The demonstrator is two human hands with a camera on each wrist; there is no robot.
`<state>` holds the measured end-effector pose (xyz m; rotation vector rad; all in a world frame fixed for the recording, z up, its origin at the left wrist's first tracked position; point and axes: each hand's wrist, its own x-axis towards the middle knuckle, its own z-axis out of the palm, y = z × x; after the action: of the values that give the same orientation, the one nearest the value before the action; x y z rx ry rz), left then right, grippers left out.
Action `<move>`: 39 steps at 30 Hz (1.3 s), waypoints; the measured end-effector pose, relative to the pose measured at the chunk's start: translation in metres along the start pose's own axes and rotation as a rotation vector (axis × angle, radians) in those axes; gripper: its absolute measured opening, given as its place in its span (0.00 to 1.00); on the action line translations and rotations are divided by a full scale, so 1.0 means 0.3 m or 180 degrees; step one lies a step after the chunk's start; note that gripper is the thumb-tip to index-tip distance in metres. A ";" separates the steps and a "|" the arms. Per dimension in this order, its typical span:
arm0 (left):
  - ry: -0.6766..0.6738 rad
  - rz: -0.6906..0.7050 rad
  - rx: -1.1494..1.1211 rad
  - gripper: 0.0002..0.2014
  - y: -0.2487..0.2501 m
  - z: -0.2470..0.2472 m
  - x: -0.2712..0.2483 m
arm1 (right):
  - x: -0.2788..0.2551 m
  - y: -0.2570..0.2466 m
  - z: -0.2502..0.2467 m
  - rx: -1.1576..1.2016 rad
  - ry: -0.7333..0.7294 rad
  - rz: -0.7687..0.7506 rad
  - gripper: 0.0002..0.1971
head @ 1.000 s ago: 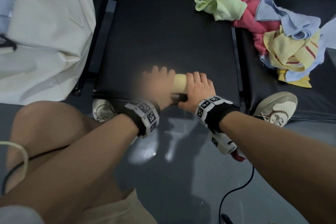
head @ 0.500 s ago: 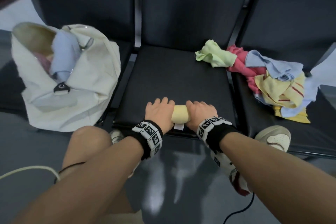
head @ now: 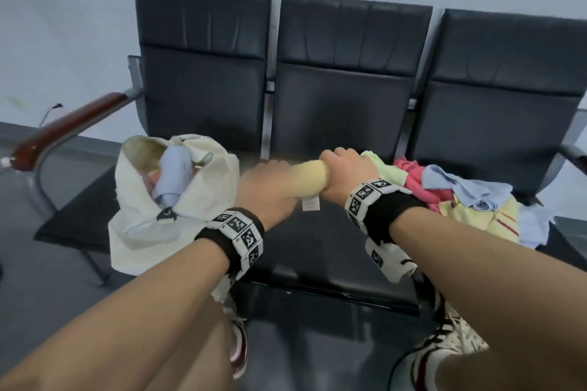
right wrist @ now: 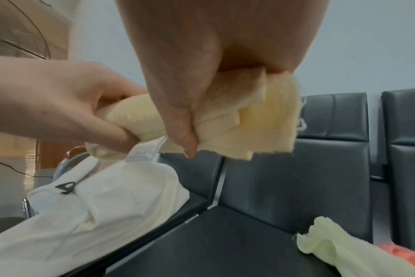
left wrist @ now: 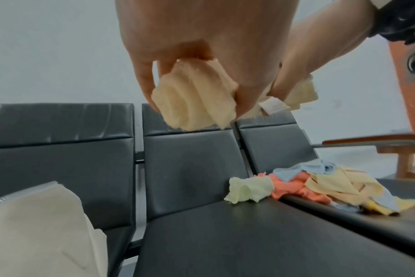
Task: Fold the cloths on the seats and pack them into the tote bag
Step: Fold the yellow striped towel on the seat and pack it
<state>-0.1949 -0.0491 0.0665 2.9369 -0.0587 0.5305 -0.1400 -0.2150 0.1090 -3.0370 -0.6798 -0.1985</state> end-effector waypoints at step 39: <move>0.0295 -0.2651 -0.2811 0.29 -0.822 0.011 0.028 | 0.615 -0.906 0.228 0.2247 -0.1342 -0.0267 0.29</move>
<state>-0.1695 0.1937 0.0303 1.8347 0.7071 0.3549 -0.0822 0.1125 0.0636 -2.3709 -0.7003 0.5728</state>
